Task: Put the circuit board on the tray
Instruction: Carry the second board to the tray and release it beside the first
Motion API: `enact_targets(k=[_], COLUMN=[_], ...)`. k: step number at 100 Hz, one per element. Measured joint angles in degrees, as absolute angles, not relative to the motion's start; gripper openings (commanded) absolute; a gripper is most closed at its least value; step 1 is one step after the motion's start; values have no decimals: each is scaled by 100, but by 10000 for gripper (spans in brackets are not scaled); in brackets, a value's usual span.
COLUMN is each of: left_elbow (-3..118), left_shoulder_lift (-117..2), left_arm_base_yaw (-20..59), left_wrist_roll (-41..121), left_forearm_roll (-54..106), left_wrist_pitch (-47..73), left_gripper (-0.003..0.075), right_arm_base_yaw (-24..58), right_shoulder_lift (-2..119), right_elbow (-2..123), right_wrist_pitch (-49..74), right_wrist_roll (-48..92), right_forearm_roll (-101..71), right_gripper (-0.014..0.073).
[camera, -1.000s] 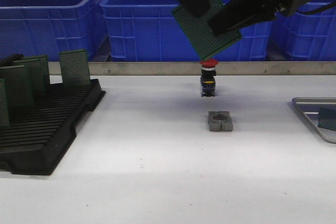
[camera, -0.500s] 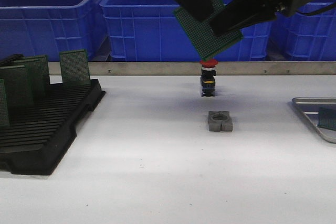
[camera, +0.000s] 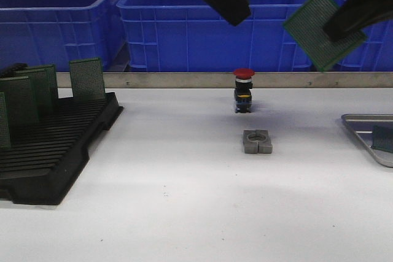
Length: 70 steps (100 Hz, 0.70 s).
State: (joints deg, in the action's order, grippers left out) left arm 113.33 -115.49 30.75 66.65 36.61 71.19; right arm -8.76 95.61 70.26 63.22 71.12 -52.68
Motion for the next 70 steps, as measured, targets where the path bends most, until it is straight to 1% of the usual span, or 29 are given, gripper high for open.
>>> enact_targets(k=[16,30,49,70], left_elbow=[11333,11333,11333,11333], left_shoulder_lift=[-11549,-11549,-11549,-11549], left_arm_base_yaw=[3075,3075,3075,3075], left_wrist_roll=[6665,6665,6665,6665], left_forearm_roll=[3661,3661,3661,3661], left_wrist_pitch=[7119,7119,7119,7119], left_gripper=[535,535,535,535], right_arm_base_yaw=[-1382,-1784,-2178,-2264], right_shoulder_lift=[9645,9851,10173,10545], right_elbow=[7026,7026,7026,7026], right_wrist_pitch=[6117,5903,5815,5801], right_wrist_roll=[5845,5036,4591,4555], right_forearm_roll=[-5043,-5020,-5020,-4992], right_gripper=[-63,-63,-63,-63])
